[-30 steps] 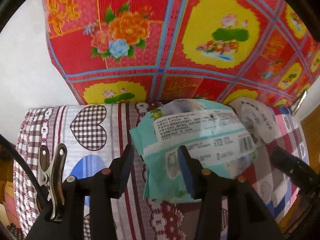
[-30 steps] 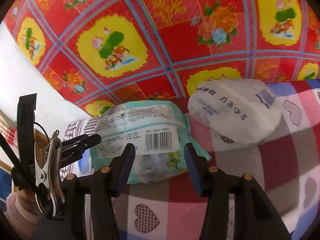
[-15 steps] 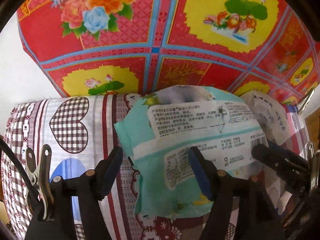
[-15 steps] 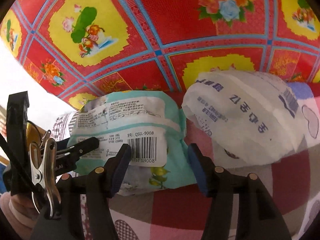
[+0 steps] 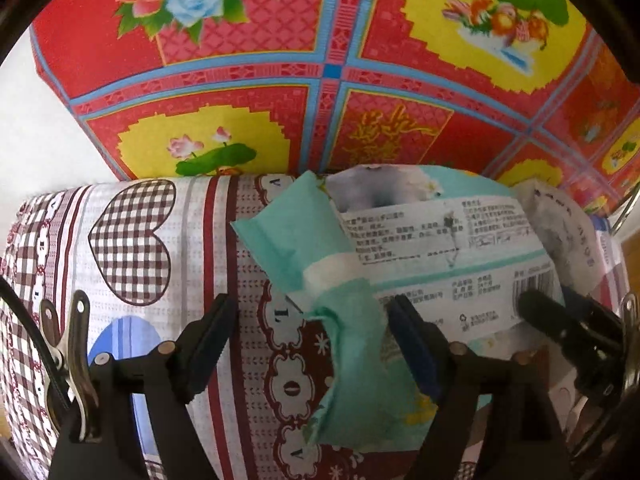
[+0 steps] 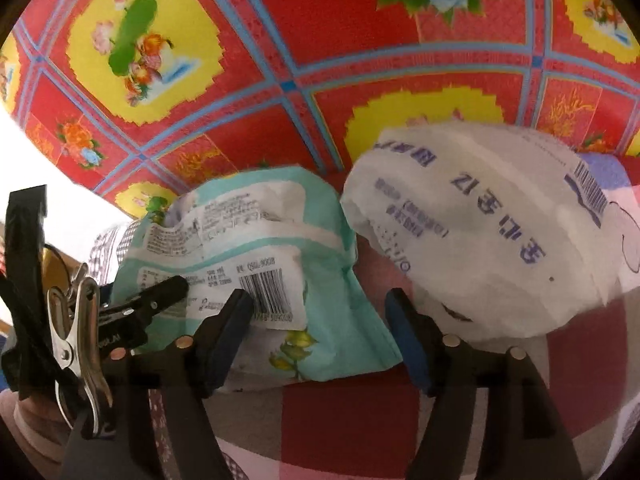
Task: Collect trash
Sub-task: 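Close both tools on the teal wipes package, then lift the teal wipes package off the bed with both tools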
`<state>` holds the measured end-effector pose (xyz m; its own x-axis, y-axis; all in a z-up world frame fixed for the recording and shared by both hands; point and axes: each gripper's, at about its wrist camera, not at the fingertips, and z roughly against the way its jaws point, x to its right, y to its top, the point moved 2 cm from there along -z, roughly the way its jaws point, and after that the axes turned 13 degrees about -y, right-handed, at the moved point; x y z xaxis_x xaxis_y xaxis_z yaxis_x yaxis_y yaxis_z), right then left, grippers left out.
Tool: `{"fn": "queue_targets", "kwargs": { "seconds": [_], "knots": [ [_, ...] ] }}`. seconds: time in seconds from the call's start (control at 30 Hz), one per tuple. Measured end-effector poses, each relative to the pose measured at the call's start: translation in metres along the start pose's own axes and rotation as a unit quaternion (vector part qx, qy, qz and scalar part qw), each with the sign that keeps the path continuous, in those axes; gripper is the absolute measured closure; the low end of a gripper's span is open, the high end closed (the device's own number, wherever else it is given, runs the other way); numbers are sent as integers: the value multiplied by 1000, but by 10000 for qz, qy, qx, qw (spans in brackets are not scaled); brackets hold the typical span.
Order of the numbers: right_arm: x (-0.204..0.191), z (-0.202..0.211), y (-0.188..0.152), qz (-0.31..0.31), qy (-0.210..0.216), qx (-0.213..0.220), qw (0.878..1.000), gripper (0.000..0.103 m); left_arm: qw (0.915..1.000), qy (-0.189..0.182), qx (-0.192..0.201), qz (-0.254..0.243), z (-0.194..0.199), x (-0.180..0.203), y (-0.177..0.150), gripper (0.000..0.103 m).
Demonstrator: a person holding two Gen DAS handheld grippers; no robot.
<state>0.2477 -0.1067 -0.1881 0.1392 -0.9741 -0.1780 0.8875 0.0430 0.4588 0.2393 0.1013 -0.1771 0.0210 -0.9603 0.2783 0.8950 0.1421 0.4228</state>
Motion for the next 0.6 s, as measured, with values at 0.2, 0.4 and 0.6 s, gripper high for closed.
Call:
{"fn": "queue_targets", "kwargs": {
  "seconds": [0.2, 0.4, 0.6],
  "knots": [
    [-5, 2, -4, -194, 358, -133, 9991, 44, 9999, -110, 43, 3, -3, 16, 1, 42],
    [-5, 12, -15, -284, 684, -108, 9972, 56, 9999, -160, 17, -20, -1, 33, -4, 72],
    [-10, 36, -28, -259, 785, 54, 9966, 56, 9997, -255, 18, 40, 28, 40, -15, 76]
  ]
}}
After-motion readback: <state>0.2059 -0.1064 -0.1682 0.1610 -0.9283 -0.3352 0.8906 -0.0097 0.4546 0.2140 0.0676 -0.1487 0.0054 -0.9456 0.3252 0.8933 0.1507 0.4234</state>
